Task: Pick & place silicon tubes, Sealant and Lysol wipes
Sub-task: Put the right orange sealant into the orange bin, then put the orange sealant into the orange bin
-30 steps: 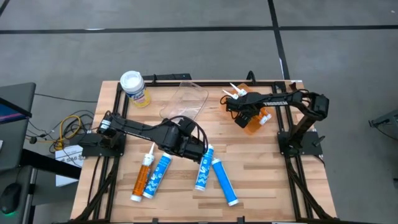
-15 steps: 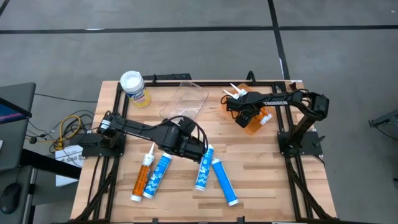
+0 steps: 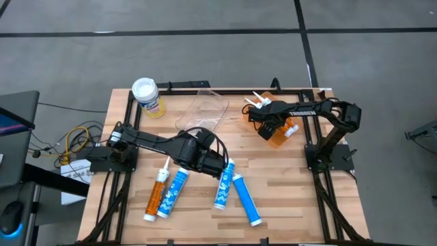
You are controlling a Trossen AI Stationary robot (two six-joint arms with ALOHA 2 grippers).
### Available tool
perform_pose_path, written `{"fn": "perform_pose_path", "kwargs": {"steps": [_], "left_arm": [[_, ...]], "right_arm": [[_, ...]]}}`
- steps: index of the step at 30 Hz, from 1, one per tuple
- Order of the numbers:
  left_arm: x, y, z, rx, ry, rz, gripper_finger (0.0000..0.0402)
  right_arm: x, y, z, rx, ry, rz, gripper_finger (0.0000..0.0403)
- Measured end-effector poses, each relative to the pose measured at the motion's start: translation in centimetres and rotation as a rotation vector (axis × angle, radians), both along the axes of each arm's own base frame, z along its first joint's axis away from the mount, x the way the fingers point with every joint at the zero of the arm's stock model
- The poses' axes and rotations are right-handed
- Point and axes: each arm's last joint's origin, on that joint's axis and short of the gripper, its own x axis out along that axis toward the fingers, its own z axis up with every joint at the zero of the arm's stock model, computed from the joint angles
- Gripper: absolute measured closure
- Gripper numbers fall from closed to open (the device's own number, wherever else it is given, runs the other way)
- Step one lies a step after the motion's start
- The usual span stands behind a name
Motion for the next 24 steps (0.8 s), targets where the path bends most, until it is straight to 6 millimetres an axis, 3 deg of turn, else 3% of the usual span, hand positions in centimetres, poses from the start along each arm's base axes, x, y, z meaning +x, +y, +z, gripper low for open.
{"fn": "perform_pose_path", "kwargs": {"steps": [5,16,24], "left_arm": [[0.0,0.0,0.0,0.0,0.0,-0.001,0.0126],[0.0,-0.1,-0.1,-0.037,0.023,-0.02,0.0126],[-0.3,-1.3,-0.3,-0.12,0.088,-0.11,0.0126]], "right_arm": [[0.0,0.0,0.0,0.004,-0.002,-0.001,0.0147],[-0.1,0.0,0.0,-0.009,0.006,-0.013,0.0059],[0.8,2.0,2.1,-0.064,0.001,0.06,0.0041]]}}
